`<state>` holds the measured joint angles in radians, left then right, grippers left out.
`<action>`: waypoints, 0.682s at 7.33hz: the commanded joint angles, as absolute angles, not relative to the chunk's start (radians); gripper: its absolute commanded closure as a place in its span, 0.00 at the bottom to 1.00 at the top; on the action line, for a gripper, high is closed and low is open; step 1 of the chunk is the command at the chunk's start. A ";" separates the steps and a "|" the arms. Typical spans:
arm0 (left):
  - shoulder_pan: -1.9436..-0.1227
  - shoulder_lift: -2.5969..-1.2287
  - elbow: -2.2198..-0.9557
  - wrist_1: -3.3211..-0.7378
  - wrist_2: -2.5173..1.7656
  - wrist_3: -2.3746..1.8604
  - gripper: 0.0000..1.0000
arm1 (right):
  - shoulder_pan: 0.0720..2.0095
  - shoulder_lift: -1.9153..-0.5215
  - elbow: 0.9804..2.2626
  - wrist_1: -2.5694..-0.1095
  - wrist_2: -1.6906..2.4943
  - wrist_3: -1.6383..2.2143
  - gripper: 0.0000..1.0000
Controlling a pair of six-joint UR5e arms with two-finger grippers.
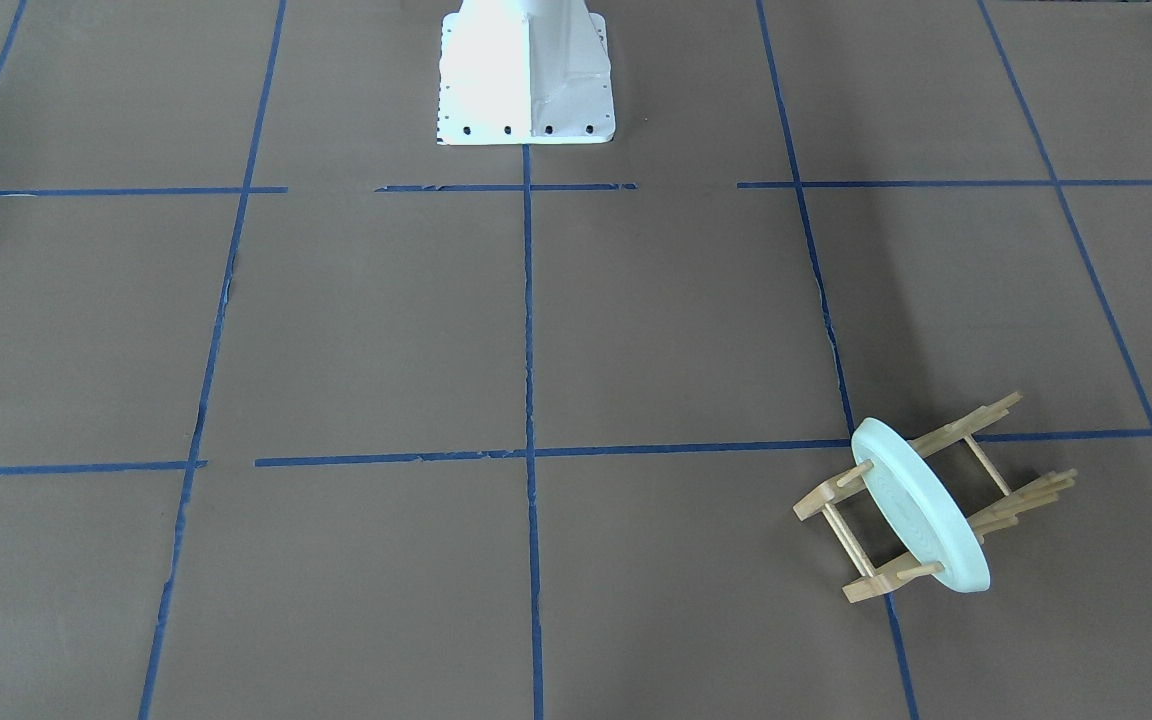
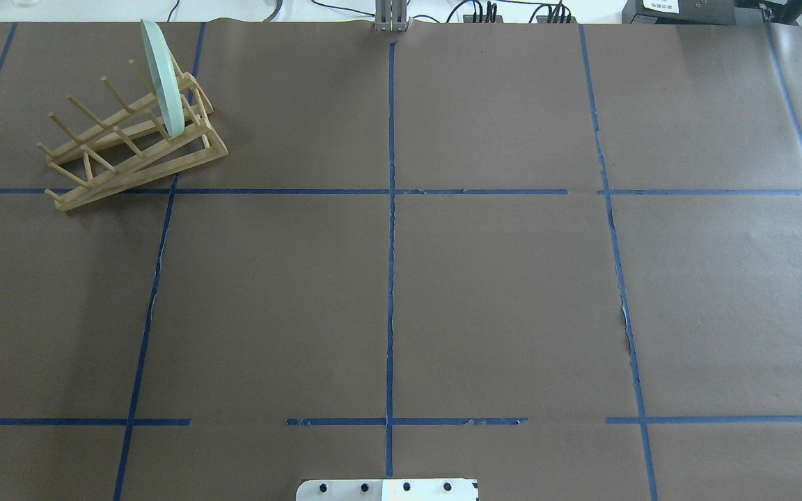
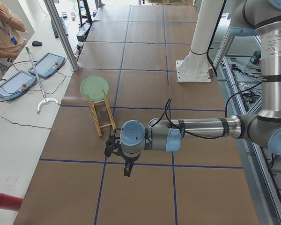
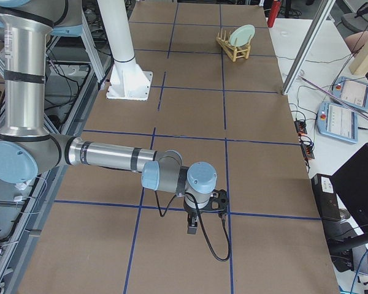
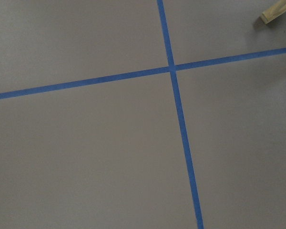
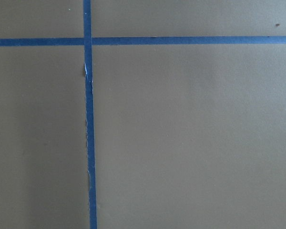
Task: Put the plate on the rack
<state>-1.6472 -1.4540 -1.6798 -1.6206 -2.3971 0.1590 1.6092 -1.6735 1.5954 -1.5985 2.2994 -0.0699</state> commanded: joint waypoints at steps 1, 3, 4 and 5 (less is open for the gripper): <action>-1.649 -1.575 -1.706 -1.420 -2.391 0.153 0.00 | 1.609 -1.674 1.595 -1.598 2.299 -0.069 0.00; -1.648 -1.568 -1.723 -1.428 -2.390 0.155 0.00 | 1.609 -1.674 1.595 -1.600 2.299 -0.071 0.00; -1.646 -1.568 -1.724 -1.431 -2.387 0.156 0.00 | 1.609 -1.674 1.595 -1.598 2.299 -0.069 0.00; -1.644 -1.572 -1.715 -1.480 -2.334 0.158 0.00 | 1.609 -1.674 1.595 -1.598 2.299 -0.071 0.00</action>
<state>-1.6462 -1.5681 -1.7205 -1.4418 -2.3767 0.1564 1.6091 -1.6736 1.5954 -1.5988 2.2994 -0.0699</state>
